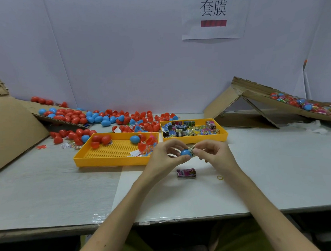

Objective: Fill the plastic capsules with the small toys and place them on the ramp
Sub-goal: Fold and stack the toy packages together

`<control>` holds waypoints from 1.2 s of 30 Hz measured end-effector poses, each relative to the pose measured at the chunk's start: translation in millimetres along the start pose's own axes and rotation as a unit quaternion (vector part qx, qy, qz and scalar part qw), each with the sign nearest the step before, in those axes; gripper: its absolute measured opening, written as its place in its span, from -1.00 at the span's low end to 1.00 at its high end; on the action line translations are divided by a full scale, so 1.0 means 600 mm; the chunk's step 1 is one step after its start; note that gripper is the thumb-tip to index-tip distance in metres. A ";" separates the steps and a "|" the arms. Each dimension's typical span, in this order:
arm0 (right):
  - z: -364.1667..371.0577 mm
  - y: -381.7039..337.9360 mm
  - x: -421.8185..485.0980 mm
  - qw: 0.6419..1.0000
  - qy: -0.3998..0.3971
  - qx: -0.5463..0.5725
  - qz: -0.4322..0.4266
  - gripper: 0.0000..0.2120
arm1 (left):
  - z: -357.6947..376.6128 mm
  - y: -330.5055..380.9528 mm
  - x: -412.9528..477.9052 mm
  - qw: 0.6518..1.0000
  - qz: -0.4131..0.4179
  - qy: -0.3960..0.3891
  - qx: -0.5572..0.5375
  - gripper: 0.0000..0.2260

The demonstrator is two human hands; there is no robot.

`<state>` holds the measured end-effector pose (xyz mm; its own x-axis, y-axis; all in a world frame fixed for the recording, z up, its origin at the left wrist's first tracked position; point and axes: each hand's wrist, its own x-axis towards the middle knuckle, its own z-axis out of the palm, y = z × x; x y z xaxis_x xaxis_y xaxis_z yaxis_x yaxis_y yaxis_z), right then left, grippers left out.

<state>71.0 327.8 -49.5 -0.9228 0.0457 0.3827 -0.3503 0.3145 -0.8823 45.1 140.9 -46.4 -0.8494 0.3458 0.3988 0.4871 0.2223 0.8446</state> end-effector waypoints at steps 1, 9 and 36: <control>0.000 0.000 0.000 1.000 -0.001 0.002 -0.002 -0.89 | 0.000 0.000 0.000 1.000 0.000 0.001 0.000 -0.87; -0.001 0.004 0.000 1.000 -0.005 0.006 -0.008 -0.89 | 0.000 0.001 0.000 1.000 -0.018 -0.008 0.016 -0.81; 0.020 -0.010 -0.024 0.911 0.168 -0.222 -0.304 -0.53 | 0.033 0.042 -0.023 0.839 -0.208 0.022 -0.503 -0.38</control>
<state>84.5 313.7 -52.9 -0.4521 -0.0004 0.8920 -0.6112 0.7285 -0.3095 73.1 159.6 -38.0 -0.9205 0.3907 -0.0103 -0.2521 -0.5734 0.7795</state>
